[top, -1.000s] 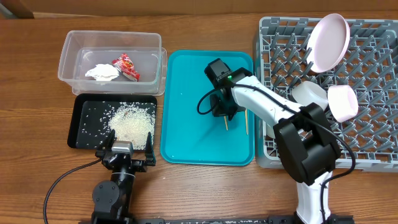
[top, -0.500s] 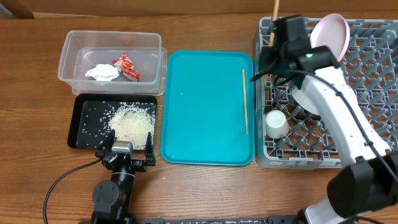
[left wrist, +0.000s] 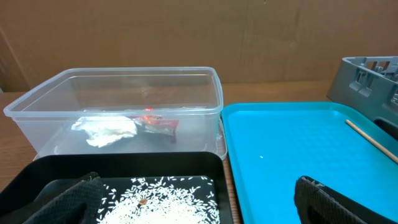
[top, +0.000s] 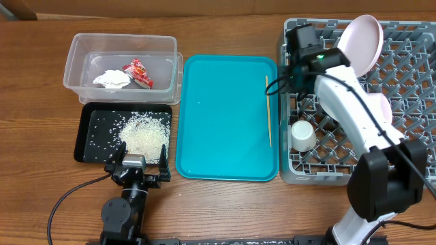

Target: Sort waste into correct bins and load items into the dishwasher

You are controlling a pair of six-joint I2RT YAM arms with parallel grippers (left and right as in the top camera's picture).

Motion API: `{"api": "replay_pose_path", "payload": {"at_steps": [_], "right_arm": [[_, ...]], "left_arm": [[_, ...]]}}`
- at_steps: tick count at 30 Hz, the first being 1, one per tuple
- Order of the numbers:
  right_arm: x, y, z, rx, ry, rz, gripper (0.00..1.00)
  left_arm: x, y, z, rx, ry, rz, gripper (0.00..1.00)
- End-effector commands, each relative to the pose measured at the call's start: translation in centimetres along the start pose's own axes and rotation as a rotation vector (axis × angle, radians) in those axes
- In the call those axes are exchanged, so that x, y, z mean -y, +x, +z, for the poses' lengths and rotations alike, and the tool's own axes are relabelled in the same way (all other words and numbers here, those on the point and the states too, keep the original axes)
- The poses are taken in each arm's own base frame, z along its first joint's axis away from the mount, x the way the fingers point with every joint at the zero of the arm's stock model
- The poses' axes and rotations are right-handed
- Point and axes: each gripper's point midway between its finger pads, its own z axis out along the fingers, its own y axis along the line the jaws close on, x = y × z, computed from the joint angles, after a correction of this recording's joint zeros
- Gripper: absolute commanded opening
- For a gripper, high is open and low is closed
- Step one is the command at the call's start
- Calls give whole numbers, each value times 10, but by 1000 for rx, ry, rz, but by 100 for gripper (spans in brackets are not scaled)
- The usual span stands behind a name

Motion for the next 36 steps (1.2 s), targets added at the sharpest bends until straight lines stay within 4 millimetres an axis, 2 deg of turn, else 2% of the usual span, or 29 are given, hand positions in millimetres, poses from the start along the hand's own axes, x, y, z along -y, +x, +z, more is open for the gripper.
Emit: {"api": "replay_pose_path", "payload": {"at_steps": [1, 3, 6, 11, 16, 21, 26, 29, 33, 35, 36], "right_arm": [[-59, -4, -39, 75, -112, -77, 48], [-82, 8, -35, 54, -132, -72, 48], [-93, 18, -22, 56, -77, -44, 48], [-70, 22, 9, 95, 140, 24, 48], [-67, 25, 48, 67, 161, 32, 49], [-53, 30, 78, 23, 191, 56, 51], [-49, 48, 106, -81, 157, 73, 50], [-59, 62, 114, -148, 87, 78, 35], [-86, 80, 112, -243, -50, 74, 13], [-97, 87, 109, -265, -82, 62, 4], [-99, 88, 106, -267, -83, 53, 4]], "left_arm": [[0, -1, 0, 8, 1, 8, 100], [0, -1, 0, 8, 1, 8, 100], [0, -1, 0, 8, 1, 8, 100], [0, -1, 0, 8, 1, 8, 100], [0, -1, 0, 8, 1, 8, 100], [0, -1, 0, 8, 1, 8, 100], [0, -1, 0, 8, 1, 8, 100], [0, -1, 0, 8, 1, 8, 100], [0, -1, 0, 8, 1, 8, 100], [0, -1, 0, 8, 1, 8, 100], [0, -1, 0, 8, 1, 8, 100]]}}
